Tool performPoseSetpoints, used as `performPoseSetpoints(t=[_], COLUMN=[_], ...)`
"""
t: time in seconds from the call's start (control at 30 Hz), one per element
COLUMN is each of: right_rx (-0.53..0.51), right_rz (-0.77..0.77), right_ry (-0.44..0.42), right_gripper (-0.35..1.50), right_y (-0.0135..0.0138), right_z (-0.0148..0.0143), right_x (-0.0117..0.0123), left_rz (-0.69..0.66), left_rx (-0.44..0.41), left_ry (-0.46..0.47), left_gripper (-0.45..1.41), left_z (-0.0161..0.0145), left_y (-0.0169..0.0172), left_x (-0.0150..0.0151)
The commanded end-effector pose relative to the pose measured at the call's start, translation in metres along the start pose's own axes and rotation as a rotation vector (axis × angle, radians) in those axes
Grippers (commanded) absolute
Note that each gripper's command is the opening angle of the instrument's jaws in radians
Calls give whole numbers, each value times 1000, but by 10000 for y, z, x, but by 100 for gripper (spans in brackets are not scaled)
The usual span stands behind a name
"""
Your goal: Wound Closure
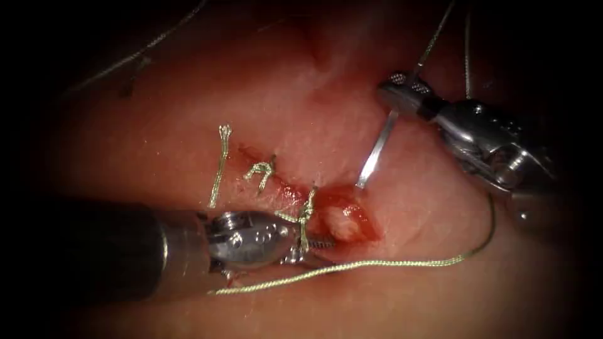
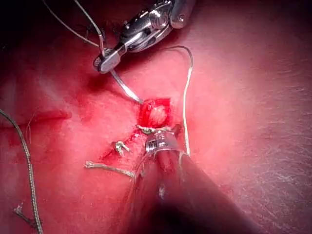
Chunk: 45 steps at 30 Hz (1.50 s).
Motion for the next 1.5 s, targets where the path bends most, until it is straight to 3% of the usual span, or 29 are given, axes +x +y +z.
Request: performPoseSetpoints(t=[0.03,0.67,1.5], right_rx=[11,183,306], right_rz=[8,317,675], right_ry=[-5,-123,-281], right_gripper=[-35,-35,-35], right_y=[-5,-32,-62], right_z=[8,21,20], right_x=[-5,-27,-52], left_rz=[1,2,6], left_rx=[0,-1,-5], left_ry=[1,-2,-3], left_gripper=[22,22,22], left_z=[8,7,3], left_y=[-3,-3,-3], left_x=[0,-1,-5])
